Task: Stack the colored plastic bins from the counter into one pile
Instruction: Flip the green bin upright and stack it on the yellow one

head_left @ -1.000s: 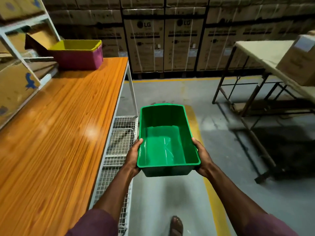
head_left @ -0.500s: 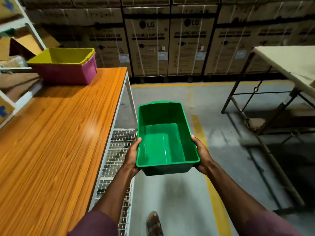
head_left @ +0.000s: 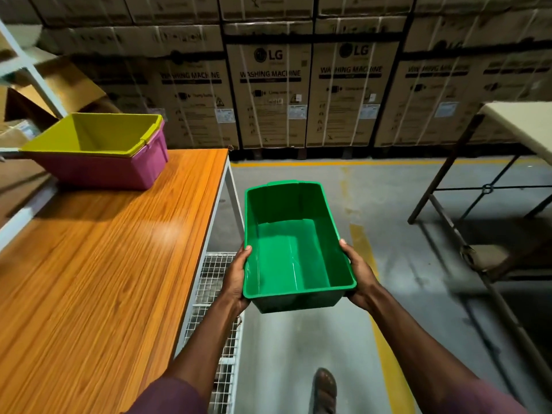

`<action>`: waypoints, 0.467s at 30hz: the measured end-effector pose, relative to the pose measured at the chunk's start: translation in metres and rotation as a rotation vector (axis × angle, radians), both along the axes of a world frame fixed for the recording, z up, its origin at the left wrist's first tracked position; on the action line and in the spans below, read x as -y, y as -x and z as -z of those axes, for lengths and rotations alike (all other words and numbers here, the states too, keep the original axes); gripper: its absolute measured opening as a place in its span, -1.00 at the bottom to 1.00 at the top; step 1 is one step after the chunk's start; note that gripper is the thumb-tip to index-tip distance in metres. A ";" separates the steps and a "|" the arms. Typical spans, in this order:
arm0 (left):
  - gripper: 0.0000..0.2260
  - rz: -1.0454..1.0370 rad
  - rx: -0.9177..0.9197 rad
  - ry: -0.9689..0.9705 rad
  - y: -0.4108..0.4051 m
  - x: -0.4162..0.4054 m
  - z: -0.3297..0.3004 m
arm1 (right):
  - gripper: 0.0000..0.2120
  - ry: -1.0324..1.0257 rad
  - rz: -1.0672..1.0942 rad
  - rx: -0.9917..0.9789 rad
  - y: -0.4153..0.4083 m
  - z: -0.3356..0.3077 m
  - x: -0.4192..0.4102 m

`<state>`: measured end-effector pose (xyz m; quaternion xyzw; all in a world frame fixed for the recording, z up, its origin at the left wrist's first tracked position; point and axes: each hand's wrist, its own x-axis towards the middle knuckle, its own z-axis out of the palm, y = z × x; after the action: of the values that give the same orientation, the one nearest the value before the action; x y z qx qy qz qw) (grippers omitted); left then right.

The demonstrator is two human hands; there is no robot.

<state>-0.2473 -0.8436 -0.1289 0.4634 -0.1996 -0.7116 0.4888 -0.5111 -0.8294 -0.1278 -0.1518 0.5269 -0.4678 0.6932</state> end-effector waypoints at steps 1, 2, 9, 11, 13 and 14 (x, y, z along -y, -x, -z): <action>-0.71 -0.005 0.009 0.010 0.003 0.012 -0.001 | -0.51 0.004 -0.010 0.000 0.002 0.000 0.013; -0.71 -0.004 0.009 0.024 0.005 0.022 -0.003 | -0.52 0.013 -0.013 0.001 0.005 0.000 0.024; -0.68 -0.071 0.053 0.017 0.034 0.095 -0.018 | -0.54 0.018 -0.071 -0.012 0.034 -0.012 0.112; -0.67 -0.076 0.046 0.032 0.042 0.115 -0.023 | -0.52 0.024 -0.100 -0.007 0.041 -0.017 0.137; -0.66 -0.102 0.033 0.037 0.048 0.134 -0.028 | -0.52 0.037 -0.126 -0.004 0.047 -0.023 0.163; -0.66 -0.120 0.027 0.038 0.049 0.146 -0.029 | -0.54 0.041 -0.131 -0.006 0.049 -0.027 0.177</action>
<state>-0.2962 -0.9896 -0.1000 0.4749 -0.1915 -0.6707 0.5366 -0.5596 -1.0060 -0.1012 -0.2015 0.5082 -0.4319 0.7174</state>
